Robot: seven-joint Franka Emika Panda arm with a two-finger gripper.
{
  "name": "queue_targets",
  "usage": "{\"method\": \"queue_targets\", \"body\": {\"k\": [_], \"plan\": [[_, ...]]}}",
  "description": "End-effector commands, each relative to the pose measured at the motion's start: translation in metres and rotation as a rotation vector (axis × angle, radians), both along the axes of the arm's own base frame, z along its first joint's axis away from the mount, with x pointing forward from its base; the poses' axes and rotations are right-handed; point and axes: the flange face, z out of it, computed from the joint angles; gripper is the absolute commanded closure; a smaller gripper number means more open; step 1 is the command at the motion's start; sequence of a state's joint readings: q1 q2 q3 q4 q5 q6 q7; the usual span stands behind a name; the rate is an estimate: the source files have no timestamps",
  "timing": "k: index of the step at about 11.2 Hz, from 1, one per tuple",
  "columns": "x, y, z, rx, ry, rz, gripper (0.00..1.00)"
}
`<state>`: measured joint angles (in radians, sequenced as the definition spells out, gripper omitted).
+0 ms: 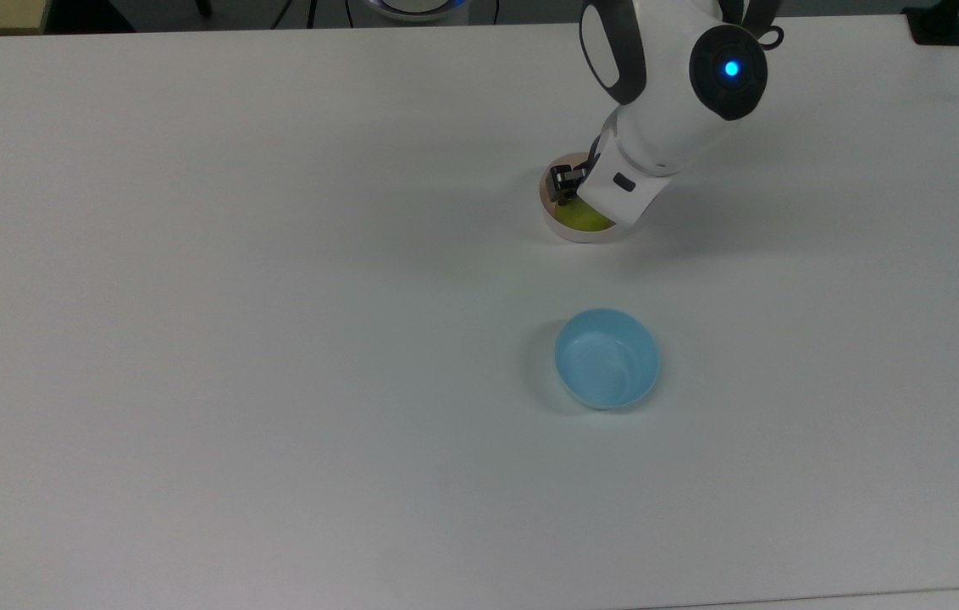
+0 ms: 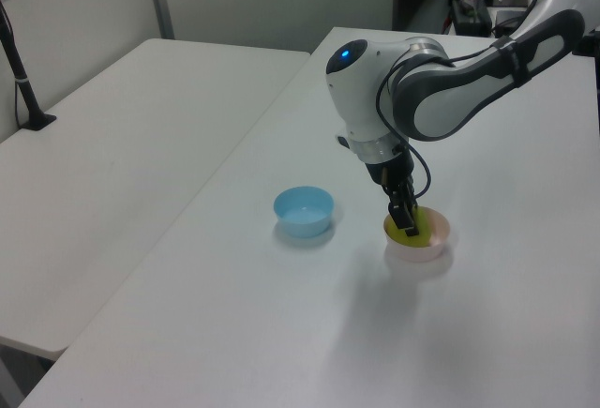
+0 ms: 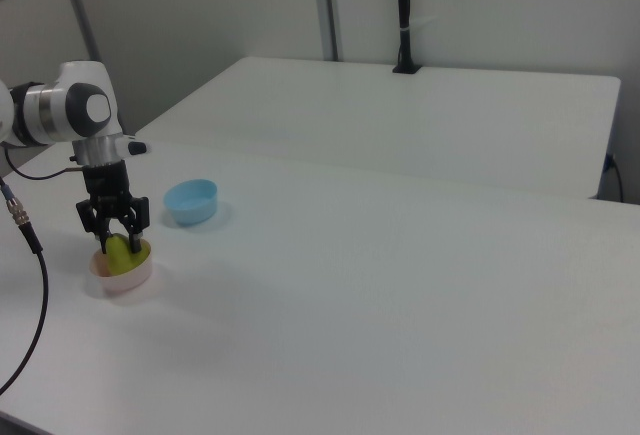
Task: Pick up a pear from the bowl
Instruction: 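Lower the gripper onto the green pear and close the fingers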
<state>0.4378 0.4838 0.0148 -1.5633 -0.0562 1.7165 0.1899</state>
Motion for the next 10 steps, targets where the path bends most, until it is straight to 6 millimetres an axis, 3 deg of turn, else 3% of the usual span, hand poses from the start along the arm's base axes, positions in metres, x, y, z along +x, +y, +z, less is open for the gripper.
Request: {"method": "queue_targets", "body": {"k": [1,3,4,10], "plan": [[-0.005,0.002,-0.01,-0.027,-0.005,0.0,0.46],[-0.006,0.002,-0.008,-0.028,-0.007,0.002,0.65],[-0.006,0.001,-0.003,-0.025,-0.009,0.0,0.69],[-0.006,-0.019,0.072,0.014,-0.074,-0.022,0.71]]}}
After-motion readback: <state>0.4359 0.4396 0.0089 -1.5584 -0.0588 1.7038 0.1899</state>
